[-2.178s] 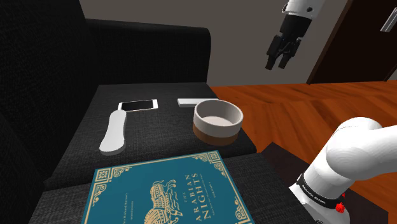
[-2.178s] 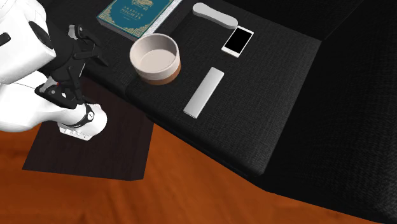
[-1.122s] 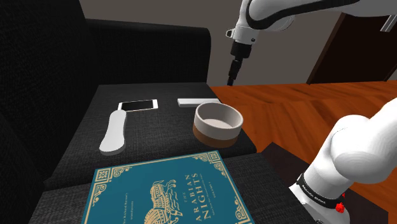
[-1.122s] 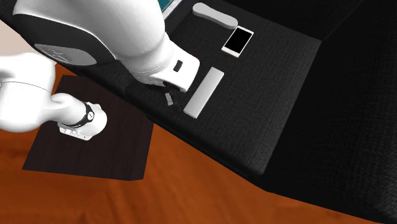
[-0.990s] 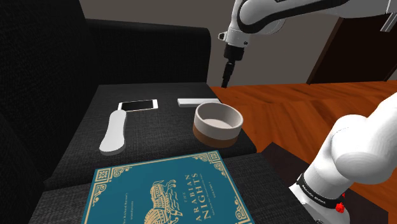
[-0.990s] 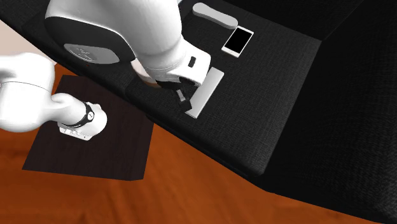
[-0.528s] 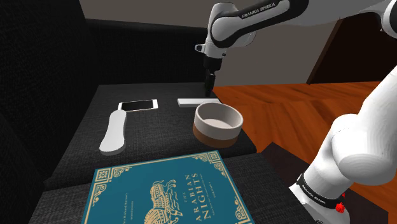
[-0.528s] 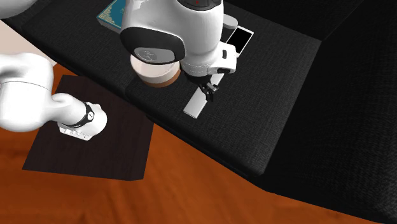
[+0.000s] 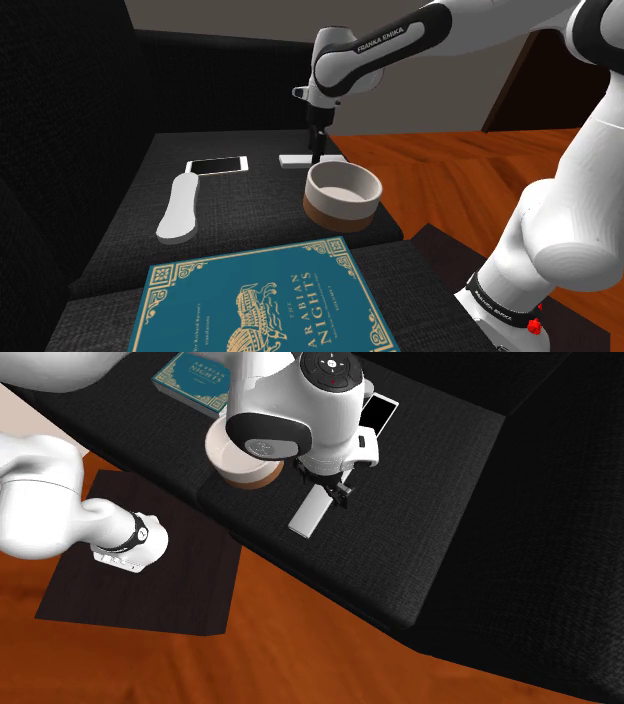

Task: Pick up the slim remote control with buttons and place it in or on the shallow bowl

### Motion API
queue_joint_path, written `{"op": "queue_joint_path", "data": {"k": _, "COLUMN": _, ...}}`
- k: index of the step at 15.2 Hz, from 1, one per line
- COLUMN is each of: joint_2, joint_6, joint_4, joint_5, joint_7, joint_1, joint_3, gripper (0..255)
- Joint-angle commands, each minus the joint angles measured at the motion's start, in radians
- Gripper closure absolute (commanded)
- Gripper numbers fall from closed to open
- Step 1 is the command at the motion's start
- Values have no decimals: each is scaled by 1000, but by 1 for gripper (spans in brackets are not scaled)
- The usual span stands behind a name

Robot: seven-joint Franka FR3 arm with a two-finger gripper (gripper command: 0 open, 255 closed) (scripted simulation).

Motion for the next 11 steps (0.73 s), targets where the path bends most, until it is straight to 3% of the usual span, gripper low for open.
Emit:
{"op": "queue_joint_path", "data": {"k": 1, "joint_2": 11, "joint_6": 27, "joint_4": -16, "joint_5": 3, "joint_7": -3, "joint_1": 1, "joint_3": 1, "gripper": 0}}
{"op": "queue_joint_path", "data": {"k": 9, "joint_2": 15, "joint_6": 34, "joint_4": -19, "joint_5": 4, "joint_7": -4, "joint_1": 1, "joint_3": 1, "gripper": 0}}
{"op": "queue_joint_path", "data": {"k": 10, "joint_2": 15, "joint_6": 34, "joint_4": -19, "joint_5": 4, "joint_7": -4, "joint_1": 1, "joint_3": 1, "gripper": 255}}
{"op": "queue_joint_path", "data": {"k": 11, "joint_2": 15, "joint_6": 34, "joint_4": -19, "joint_5": 4, "joint_7": -4, "joint_1": 1, "joint_3": 1, "gripper": 255}}
